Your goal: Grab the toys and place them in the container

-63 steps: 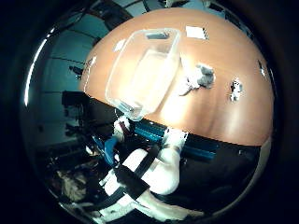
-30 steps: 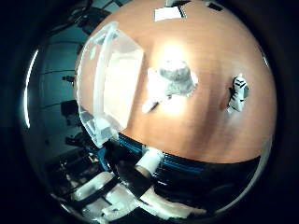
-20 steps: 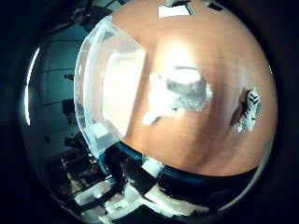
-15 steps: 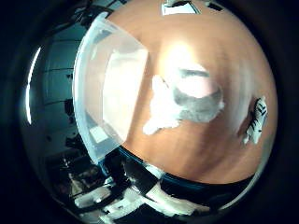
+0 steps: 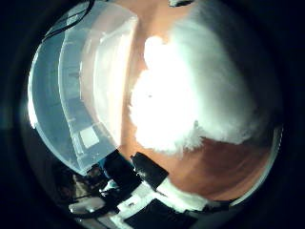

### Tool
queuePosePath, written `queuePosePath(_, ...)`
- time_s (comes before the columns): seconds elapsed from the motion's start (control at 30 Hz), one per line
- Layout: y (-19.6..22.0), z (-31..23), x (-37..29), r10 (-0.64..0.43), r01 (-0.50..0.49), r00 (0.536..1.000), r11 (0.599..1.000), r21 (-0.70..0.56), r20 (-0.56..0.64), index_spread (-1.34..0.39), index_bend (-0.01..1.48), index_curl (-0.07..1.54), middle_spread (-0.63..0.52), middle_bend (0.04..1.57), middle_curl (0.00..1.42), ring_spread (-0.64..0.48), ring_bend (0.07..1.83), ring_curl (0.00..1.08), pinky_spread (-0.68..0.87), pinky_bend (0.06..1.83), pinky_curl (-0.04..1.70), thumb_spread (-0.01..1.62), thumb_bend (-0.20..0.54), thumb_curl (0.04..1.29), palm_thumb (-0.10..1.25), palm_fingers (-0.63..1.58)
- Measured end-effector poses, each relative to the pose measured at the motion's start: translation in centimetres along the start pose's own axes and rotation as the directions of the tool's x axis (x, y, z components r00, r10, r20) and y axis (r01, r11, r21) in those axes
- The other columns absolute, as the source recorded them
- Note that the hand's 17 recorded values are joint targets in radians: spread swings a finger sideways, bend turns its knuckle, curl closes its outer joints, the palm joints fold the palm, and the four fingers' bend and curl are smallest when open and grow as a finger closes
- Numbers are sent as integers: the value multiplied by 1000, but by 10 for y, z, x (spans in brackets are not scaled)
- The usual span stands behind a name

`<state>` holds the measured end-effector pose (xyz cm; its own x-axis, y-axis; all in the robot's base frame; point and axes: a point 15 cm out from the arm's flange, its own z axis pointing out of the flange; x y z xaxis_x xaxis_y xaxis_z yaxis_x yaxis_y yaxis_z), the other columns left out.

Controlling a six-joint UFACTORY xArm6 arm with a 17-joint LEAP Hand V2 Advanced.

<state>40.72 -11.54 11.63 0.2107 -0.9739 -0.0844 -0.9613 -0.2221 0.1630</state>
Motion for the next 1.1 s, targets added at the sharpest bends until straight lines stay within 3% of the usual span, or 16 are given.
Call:
queuePosePath(0.07,1,3,0,-2,2,1000,1000,-5,2,-336,173,276,-85,310,347,50,417,301,388,330,288,1009,-22,273,385,483)
queuePosePath(0.17,4,6,-2,-4,4,1000,1000,-11,4,-351,204,301,-208,470,414,-182,654,366,197,350,267,1020,-15,281,445,876)
queuePosePath(0.27,6,3,-3,-12,12,1000,1000,-20,-1,-384,289,382,-261,645,508,-260,813,445,-147,584,330,1036,-3,301,556,1263)
queuePosePath(0.37,11,-3,-8,-22,22,1000,999,-36,0,-391,533,529,-249,882,621,-264,1002,530,-301,846,444,1045,1,326,689,1348)
queuePosePath(0.53,18,-25,-22,-37,36,999,999,-40,-3,-330,890,733,-201,1146,739,-238,1237,631,-277,1138,612,1057,6,362,869,1241)
queuePosePath(0.63,27,-48,-22,-27,27,1000,999,-21,-12,-283,1010,799,-178,1237,781,-229,1323,673,-245,1229,691,1094,26,400,994,1164)
queuePosePath(0.9,86,-111,-28,-11,8,998,998,-64,-57,-229,1081,837,-158,1304,816,-213,1389,718,-202,1265,806,1118,-9,486,1073,1101)
queuePosePath(1.1,113,-178,-33,13,-7,990,999,50,-139,-219,1081,843,-155,1308,826,-212,1390,729,-200,1249,866,1097,-13,539,1061,1087)
